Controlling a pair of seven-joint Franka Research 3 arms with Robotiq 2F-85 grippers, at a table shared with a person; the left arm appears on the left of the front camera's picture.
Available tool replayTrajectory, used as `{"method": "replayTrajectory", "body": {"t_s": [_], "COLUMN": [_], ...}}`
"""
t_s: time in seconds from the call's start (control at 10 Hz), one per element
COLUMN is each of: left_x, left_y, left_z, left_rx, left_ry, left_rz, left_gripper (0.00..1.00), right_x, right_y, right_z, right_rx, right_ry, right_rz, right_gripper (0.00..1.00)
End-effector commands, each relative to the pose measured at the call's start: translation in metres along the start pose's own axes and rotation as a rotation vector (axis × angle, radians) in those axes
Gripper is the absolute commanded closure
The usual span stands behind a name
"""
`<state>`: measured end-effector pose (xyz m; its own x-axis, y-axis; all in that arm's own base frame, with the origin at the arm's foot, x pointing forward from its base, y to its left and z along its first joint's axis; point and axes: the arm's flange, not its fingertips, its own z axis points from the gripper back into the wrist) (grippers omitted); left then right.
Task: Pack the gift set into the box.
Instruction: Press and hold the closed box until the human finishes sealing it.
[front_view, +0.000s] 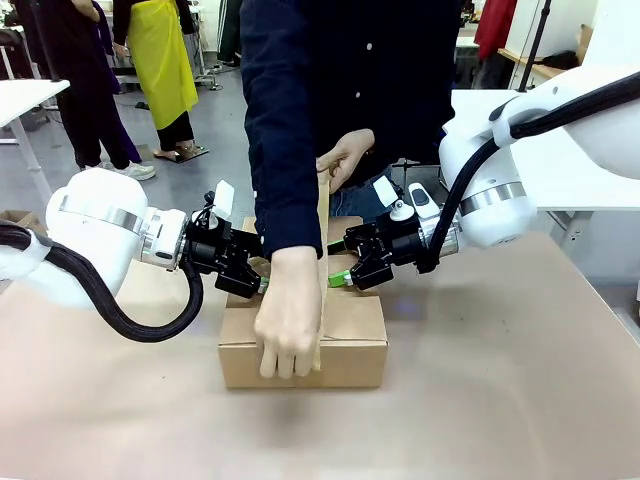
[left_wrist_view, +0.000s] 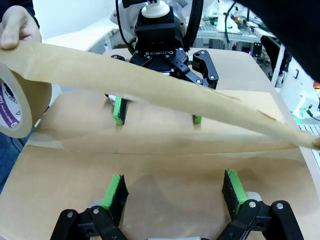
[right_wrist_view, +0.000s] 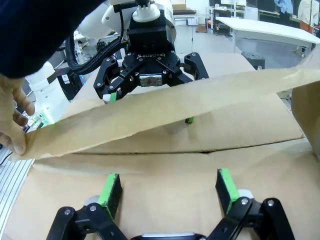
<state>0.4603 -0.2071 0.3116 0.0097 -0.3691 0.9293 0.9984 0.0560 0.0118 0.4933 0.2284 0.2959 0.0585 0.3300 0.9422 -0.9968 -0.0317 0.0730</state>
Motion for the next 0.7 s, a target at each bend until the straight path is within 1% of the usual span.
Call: {"method": "replayTrajectory", "body": {"t_s": [0.0,0.6], "left_x": [-0.0034,-0.0034], "left_y": [-0.0011,-0.0011], "left_z": [-0.0006,-0.0006], "left_rx": [0.0,0.0], "left_ry": [0.002,0.002], "left_rz": [-0.01,-0.01], "left_gripper": [0.0,0.0], "right_x": [-0.0026,-0.0026], "right_y": [0.0001,0.0001], "right_z": [-0.0007,-0.0007], "right_rx": [-0.002,-0.002], "right_ry": [0.006,0.006], "right_rz": [-0.003,-0.003], "right_gripper": [0.0,0.0]}}
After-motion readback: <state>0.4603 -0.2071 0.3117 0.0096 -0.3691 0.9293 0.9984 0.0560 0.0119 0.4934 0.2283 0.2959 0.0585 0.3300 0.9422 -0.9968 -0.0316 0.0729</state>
